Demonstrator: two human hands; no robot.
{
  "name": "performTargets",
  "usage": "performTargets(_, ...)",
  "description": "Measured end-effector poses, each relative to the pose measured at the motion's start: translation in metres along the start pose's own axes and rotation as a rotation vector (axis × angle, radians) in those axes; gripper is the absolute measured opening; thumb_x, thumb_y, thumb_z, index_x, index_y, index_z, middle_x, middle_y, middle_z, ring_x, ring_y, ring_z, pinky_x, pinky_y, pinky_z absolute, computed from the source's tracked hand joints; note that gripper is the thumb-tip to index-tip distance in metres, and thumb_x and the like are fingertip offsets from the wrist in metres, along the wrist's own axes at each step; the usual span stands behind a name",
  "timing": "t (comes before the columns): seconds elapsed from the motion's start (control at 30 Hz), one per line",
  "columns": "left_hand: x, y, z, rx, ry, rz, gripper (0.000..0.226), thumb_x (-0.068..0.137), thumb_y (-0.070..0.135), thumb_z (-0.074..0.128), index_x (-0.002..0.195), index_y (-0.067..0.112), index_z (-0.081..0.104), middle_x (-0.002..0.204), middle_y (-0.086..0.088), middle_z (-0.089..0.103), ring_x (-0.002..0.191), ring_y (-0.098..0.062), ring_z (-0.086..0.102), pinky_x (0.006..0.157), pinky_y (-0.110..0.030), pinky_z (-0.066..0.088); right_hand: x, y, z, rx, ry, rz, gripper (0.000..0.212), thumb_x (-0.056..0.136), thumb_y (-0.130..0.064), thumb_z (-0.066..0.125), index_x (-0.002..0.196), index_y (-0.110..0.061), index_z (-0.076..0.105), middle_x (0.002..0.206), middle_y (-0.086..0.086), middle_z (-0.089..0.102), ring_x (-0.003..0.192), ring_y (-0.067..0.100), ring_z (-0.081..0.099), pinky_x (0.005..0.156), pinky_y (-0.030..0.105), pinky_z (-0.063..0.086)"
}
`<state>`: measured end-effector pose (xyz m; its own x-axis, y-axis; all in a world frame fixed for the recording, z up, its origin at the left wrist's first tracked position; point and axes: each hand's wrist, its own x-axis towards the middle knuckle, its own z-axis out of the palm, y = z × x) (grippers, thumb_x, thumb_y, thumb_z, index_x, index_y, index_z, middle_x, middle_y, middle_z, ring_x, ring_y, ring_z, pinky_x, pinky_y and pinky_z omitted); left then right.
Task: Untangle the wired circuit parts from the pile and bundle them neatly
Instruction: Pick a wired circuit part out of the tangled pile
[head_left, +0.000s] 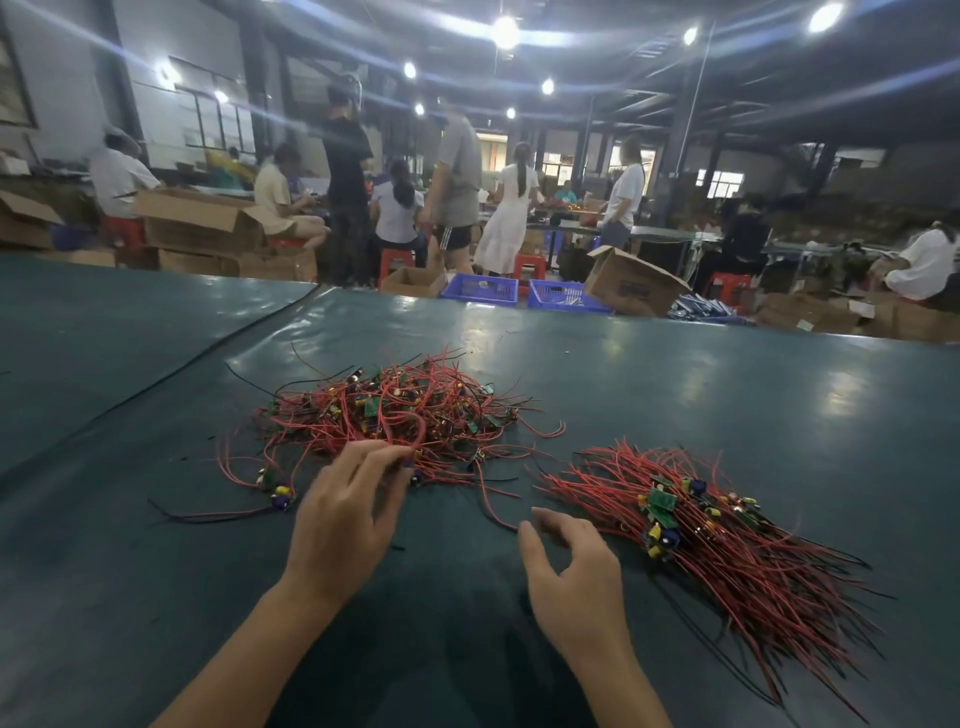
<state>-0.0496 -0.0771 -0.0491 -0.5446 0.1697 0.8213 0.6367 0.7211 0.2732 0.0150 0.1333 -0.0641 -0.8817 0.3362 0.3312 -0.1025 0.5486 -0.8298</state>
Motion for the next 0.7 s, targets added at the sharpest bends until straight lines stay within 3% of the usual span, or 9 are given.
performTargets(0.07, -0.002, 0.019, 0.005, -0.102, -0.083, 0.092, 0.030, 0.095, 0.026, 0.051, 0.109, 0.005, 0.067, 0.106, -0.002, 0.063, 0.079, -0.014, 0.064, 0.068, -0.033, 0.056, -0.003, -0.009, 0.005, 0.172, -0.043, 0.026, 0.007, 0.093, -0.034, 0.062, 0.093, -0.031, 0.068, 0.092, -0.014, 0.068, 0.087, -0.005, 0.061, 0.076, 0.011, 0.047)
performTargets(0.17, -0.007, 0.039, 0.012, -0.199, -0.203, 0.196, 0.028, 0.095, 0.023, 0.054, 0.110, 0.004, 0.068, 0.105, -0.005, 0.064, 0.083, -0.018, 0.066, 0.069, -0.035, 0.057, -0.007, -0.019, 0.012, 0.409, -0.058, 0.076, 0.027, 0.092, -0.040, 0.057, 0.085, -0.020, 0.073, 0.074, -0.004, 0.070, 0.069, 0.000, 0.061, 0.063, 0.014, 0.046)
performTargets(0.33, -0.012, 0.053, 0.015, -0.266, -0.282, 0.251, 0.029, 0.091, 0.024, 0.058, 0.109, 0.003, 0.068, 0.103, -0.006, 0.064, 0.089, -0.017, 0.066, 0.075, -0.030, 0.056, -0.011, -0.024, 0.018, 0.513, -0.038, 0.090, 0.024, 0.096, -0.023, 0.060, 0.079, -0.017, 0.076, 0.074, -0.005, 0.074, 0.069, 0.004, 0.067, 0.062, 0.012, 0.047)
performTargets(0.47, -0.014, 0.053, 0.017, -0.373, -0.256, 0.153, 0.023, 0.085, 0.017, 0.065, 0.105, 0.008, 0.066, 0.104, 0.001, 0.062, 0.094, -0.008, 0.061, 0.078, -0.023, 0.052, -0.009, -0.019, 0.017, 0.492, 0.019, 0.166, 0.020, 0.095, -0.026, 0.062, 0.082, -0.018, 0.075, 0.066, -0.011, 0.069, 0.060, 0.002, 0.060, 0.059, 0.022, 0.048)
performTargets(0.57, -0.017, 0.055, 0.020, -0.409, -0.196, 0.073, 0.010, 0.083, 0.017, 0.064, 0.091, 0.010, 0.063, 0.096, 0.005, 0.058, 0.086, -0.009, 0.059, 0.069, -0.025, 0.051, -0.009, -0.017, 0.018, 0.475, 0.047, 0.192, 0.020, 0.096, -0.024, 0.060, 0.082, -0.017, 0.072, 0.059, -0.009, 0.062, 0.055, 0.003, 0.052, 0.058, 0.034, 0.048)
performTargets(0.7, -0.019, 0.054, 0.021, -0.558, -0.235, -0.118, 0.021, 0.086, 0.036, 0.061, 0.073, 0.019, 0.058, 0.069, 0.009, 0.055, 0.060, -0.010, 0.053, 0.054, -0.030, 0.045, -0.009, -0.017, 0.018, 0.467, 0.084, 0.144, 0.016, 0.096, -0.023, 0.060, 0.084, -0.021, 0.070, 0.068, -0.006, 0.067, 0.063, 0.007, 0.059, 0.060, 0.020, 0.048)
